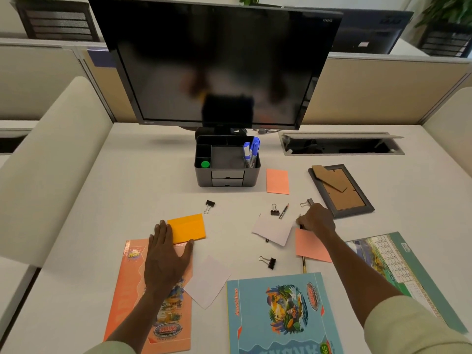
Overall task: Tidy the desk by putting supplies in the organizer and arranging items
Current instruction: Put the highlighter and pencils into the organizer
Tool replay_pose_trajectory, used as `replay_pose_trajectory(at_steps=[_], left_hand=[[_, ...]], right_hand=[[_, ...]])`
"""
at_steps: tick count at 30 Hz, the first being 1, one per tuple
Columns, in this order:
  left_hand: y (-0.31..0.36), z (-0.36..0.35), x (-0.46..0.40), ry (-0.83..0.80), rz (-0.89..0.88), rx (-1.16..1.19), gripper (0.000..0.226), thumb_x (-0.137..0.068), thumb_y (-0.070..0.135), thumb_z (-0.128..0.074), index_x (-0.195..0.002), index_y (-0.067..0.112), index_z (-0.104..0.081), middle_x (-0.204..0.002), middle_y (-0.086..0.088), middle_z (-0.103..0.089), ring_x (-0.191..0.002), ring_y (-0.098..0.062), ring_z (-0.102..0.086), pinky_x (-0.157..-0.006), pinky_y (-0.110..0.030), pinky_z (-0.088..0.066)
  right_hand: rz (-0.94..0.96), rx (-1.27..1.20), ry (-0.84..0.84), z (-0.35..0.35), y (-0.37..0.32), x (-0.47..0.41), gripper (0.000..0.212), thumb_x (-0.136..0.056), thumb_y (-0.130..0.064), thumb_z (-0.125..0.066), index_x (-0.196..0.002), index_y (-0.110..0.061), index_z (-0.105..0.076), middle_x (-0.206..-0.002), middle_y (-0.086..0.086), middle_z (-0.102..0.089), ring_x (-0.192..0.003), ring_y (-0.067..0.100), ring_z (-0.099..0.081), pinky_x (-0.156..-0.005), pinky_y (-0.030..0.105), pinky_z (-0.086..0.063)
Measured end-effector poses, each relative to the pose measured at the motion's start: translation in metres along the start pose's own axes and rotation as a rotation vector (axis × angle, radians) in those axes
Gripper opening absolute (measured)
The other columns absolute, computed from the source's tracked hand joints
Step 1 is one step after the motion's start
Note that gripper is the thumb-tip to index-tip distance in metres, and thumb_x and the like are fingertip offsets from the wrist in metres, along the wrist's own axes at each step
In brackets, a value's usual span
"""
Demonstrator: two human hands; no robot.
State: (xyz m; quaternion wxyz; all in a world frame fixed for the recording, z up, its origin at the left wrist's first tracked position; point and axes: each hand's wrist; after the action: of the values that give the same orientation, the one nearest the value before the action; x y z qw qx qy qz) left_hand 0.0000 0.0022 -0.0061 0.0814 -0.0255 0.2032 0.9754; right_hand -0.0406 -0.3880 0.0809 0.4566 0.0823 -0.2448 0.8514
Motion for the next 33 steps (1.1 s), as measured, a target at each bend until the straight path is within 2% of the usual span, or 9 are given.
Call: replay_pose_trajectory(at_steps=[6, 10, 13, 16, 18, 21, 23, 29, 33], left_hand=[[0.0, 0.0, 0.0, -0.005, 0.008, 0.005, 0.091, -0.086, 0.071, -0.034, -0.151, 0.008, -0.028, -0.16, -0.007, -0.024, -0.148, -0.025, -0.021, -0.12, -0.042, -0.017], [0.0, 0.0, 0.0, -0.007, 0.011, 0.012, 0.091, -0.086, 0.071, -0.035, -0.152, 0.008, -0.027, -0.16, -0.006, -0.023, -0.148, -0.025, -0.021, -0.12, -0.042, -0.017], [0.0, 0.001, 0.0, 0.004, -0.01, 0.015, 0.09, -0.087, 0.068, -0.035, -0.15, 0.004, -0.03, -0.16, -0.01, -0.024, -0.148, -0.025, -0.021, -0.121, -0.042, -0.018], [0.0, 0.002, 0.001, 0.01, -0.023, 0.009, 0.09, -0.087, 0.068, -0.034, -0.149, 0.002, -0.031, -0.159, -0.011, -0.025, -0.148, -0.026, -0.022, -0.121, -0.042, -0.018], [0.0, 0.002, 0.0, 0.009, -0.019, 0.01, 0.091, -0.087, 0.069, -0.033, -0.15, 0.003, -0.03, -0.159, -0.01, -0.024, -0.148, -0.025, -0.021, -0.121, -0.041, -0.018], [0.0, 0.002, 0.0, 0.004, -0.011, 0.011, 0.092, -0.086, 0.071, -0.031, -0.15, 0.005, -0.029, -0.16, -0.009, -0.024, -0.149, -0.025, -0.021, -0.121, -0.042, -0.018], [0.0, 0.002, 0.0, 0.003, -0.008, 0.012, 0.092, -0.086, 0.071, -0.031, -0.15, 0.005, -0.029, -0.16, -0.009, -0.024, -0.148, -0.026, -0.021, -0.121, -0.042, -0.018], [0.0, 0.002, 0.0, 0.004, -0.008, 0.015, 0.092, -0.086, 0.071, -0.031, -0.15, 0.005, -0.029, -0.16, -0.009, -0.024, -0.148, -0.026, -0.022, -0.121, -0.043, -0.019], [0.0, 0.002, 0.0, 0.002, -0.007, 0.021, 0.092, -0.086, 0.071, -0.032, -0.15, 0.006, -0.029, -0.16, -0.009, -0.024, -0.148, -0.026, -0.022, -0.121, -0.044, -0.019]], right_hand=[[-0.003, -0.047, 0.028, -0.001, -0.002, -0.002, 0.031, -0.08, -0.014, -0.063, -0.108, 0.0, -0.06, -0.105, 0.014, -0.067, -0.099, 0.033, -0.064, -0.071, 0.032, -0.047], [0.008, -0.003, 0.008, 0.001, -0.005, 0.001, 0.042, -0.073, -0.016, -0.073, -0.109, -0.003, -0.058, -0.104, 0.011, -0.066, -0.1, 0.031, -0.064, -0.072, 0.032, -0.049], [0.02, 0.018, 0.029, -0.001, -0.006, 0.002, 0.045, -0.072, -0.01, -0.071, -0.113, -0.002, -0.057, -0.108, 0.012, -0.066, -0.103, 0.032, -0.063, -0.076, 0.035, -0.052], [0.018, -0.019, 0.036, -0.002, -0.004, 0.001, 0.05, -0.073, -0.009, -0.068, -0.121, -0.001, -0.055, -0.109, 0.013, -0.066, -0.103, 0.033, -0.063, -0.072, 0.032, -0.048], [0.036, -0.053, 0.03, 0.0, -0.004, 0.002, 0.041, -0.072, -0.011, -0.068, -0.111, -0.002, -0.058, -0.099, 0.012, -0.066, -0.097, 0.032, -0.064, -0.068, 0.029, -0.045], [0.05, -0.102, 0.024, 0.005, -0.002, 0.002, 0.017, -0.066, -0.014, -0.066, -0.077, -0.007, -0.056, -0.073, 0.005, -0.06, -0.078, 0.027, -0.062, -0.059, 0.024, -0.042], [0.057, -0.134, 0.043, 0.009, -0.002, 0.003, 0.014, -0.066, -0.015, -0.066, -0.069, -0.007, -0.055, -0.062, 0.001, -0.055, -0.071, 0.024, -0.06, -0.052, 0.02, -0.036], [0.129, -0.123, 0.131, 0.023, -0.01, 0.002, 0.034, -0.071, -0.029, -0.06, -0.053, -0.004, -0.046, -0.052, 0.002, -0.046, -0.051, 0.019, -0.047, -0.048, 0.02, -0.031], [0.178, -0.141, 0.184, 0.03, -0.014, 0.001, 0.036, -0.075, -0.023, -0.062, -0.053, 0.005, -0.057, -0.047, 0.007, -0.049, -0.049, 0.021, -0.047, -0.052, 0.026, -0.037]])
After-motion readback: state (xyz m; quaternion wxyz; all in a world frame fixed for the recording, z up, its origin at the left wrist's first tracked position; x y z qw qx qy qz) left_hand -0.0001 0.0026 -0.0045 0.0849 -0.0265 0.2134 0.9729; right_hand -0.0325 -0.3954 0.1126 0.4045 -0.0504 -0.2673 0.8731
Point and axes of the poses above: each hand's wrist, its own x-axis away from the middle knuckle, its own z-axis out of the back of the hand, y = z × x
